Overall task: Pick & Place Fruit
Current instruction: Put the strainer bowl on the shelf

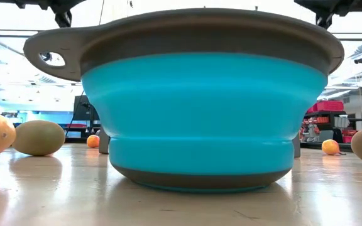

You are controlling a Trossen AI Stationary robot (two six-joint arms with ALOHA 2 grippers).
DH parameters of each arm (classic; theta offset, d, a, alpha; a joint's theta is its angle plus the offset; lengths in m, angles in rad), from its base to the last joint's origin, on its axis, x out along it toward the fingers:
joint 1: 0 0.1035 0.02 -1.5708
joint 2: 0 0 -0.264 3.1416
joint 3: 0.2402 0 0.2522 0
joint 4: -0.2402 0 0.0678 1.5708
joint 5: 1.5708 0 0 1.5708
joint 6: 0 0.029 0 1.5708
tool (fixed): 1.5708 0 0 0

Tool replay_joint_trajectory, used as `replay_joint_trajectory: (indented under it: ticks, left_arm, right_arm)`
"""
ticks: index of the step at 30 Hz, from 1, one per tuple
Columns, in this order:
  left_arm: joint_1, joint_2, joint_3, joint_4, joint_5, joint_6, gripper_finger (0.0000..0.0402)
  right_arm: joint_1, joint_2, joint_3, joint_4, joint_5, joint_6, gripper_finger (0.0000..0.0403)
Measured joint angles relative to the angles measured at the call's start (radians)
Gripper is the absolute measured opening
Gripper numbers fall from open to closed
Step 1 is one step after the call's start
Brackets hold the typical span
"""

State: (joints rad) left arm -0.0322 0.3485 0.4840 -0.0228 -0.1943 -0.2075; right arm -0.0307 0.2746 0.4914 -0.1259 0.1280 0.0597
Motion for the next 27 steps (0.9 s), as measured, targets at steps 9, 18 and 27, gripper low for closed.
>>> replay_joint_trajectory:
  ticks: [9,18,27]
  left_arm:
    - [0.000,0.051,0.097,-0.038,-0.017,-0.018,0.0045]
    - [0.000,0.051,0.098,-0.040,0.004,-0.078,0.0045]
    - [0.000,0.051,0.098,-0.039,0.014,-0.112,0.0045]
  right_arm:
    - [0.000,0.062,0.090,-0.005,0.000,0.002,0.0015]
    - [0.000,0.067,0.090,0.001,-0.009,0.116,0.0015]
    - [0.000,0.069,0.091,-0.029,-0.015,0.092,0.0015]
